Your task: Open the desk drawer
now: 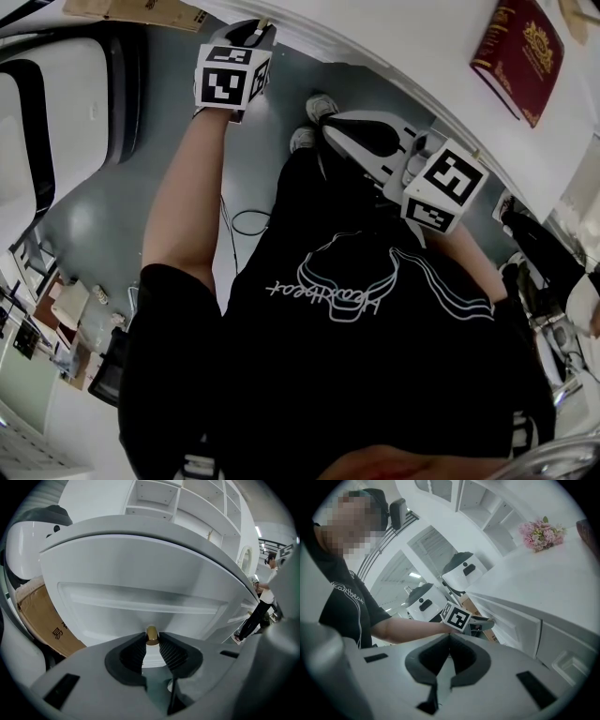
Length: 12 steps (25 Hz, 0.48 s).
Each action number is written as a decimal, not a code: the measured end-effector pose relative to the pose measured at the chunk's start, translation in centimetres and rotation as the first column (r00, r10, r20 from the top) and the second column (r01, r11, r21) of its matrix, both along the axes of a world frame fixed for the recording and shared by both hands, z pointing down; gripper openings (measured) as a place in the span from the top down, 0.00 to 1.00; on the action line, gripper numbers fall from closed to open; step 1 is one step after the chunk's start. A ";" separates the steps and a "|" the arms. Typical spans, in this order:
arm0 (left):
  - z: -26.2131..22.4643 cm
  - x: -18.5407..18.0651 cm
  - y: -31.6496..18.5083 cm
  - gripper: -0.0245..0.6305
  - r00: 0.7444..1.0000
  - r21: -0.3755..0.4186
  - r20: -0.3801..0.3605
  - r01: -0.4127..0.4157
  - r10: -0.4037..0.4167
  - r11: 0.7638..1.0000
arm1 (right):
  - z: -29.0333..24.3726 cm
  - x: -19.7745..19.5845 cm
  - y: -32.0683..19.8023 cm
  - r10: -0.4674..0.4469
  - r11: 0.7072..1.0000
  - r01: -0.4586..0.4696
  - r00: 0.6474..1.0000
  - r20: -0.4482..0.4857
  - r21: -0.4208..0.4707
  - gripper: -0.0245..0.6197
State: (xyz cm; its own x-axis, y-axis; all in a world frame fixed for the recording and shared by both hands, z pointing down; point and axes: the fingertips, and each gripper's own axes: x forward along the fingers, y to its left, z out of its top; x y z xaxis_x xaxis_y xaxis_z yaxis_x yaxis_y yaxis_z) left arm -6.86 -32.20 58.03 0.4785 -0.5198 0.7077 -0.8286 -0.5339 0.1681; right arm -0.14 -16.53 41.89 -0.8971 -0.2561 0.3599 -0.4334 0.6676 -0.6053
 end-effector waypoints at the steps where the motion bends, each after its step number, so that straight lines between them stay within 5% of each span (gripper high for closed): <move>1: 0.0 0.0 0.0 0.82 1.000 0.000 0.001 -0.001 0.001 1.000 | 0.0 -0.1 0.0 -0.001 1.000 0.001 1.000 0.002 -0.001 0.95; 12: -0.1 -0.4 0.8 0.82 1.000 0.000 0.005 0.004 -0.004 1.000 | -0.2 -0.4 0.4 -0.004 1.000 0.004 1.000 0.007 0.003 0.95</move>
State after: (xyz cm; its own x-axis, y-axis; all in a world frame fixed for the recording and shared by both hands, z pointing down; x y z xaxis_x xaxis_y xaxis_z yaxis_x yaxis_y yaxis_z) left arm -7.29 -31.40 57.97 0.4726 -0.5215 0.7104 -0.8317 -0.5305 0.1638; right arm -0.53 -16.09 41.64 -0.9007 -0.2532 0.3530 -0.4263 0.6713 -0.6063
